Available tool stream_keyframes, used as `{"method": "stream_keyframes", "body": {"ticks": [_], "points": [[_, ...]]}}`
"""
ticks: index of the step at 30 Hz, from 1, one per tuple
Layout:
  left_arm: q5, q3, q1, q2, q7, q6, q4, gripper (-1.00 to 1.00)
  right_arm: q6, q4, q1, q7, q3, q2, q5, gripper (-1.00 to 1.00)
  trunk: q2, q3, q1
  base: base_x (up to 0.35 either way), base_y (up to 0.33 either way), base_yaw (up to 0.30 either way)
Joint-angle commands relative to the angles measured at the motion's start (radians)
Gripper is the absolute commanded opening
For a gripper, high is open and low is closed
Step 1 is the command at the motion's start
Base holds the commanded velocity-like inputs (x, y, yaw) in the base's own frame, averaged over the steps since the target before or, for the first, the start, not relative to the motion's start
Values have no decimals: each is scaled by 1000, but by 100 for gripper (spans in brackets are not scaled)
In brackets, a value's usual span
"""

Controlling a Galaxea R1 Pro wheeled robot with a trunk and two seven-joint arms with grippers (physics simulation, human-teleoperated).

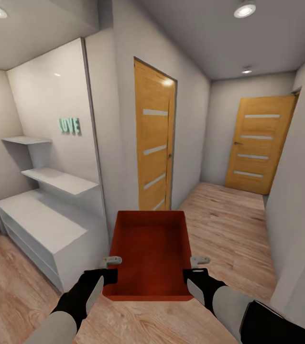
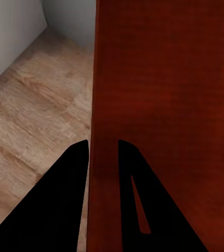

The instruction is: Move the two storage containers from the living room to the garage. In the garage, place one container on the floor and stack the other container on top of it (either order is fine).

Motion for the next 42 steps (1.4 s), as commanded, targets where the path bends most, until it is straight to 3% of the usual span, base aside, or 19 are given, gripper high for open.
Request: {"method": "stream_keyframes", "body": {"ticks": [1,42], "points": [[-12,2,0,1,10,7,-2,-100,6,0,-1,-26,-1,-9,7,-100,-1,0,1,323,0,-248],[-12,3,0,1,10,7,-2,-100,6,0,-1,-26,-1,-9,7,-100,-1,0,1,323,0,-237]]}}
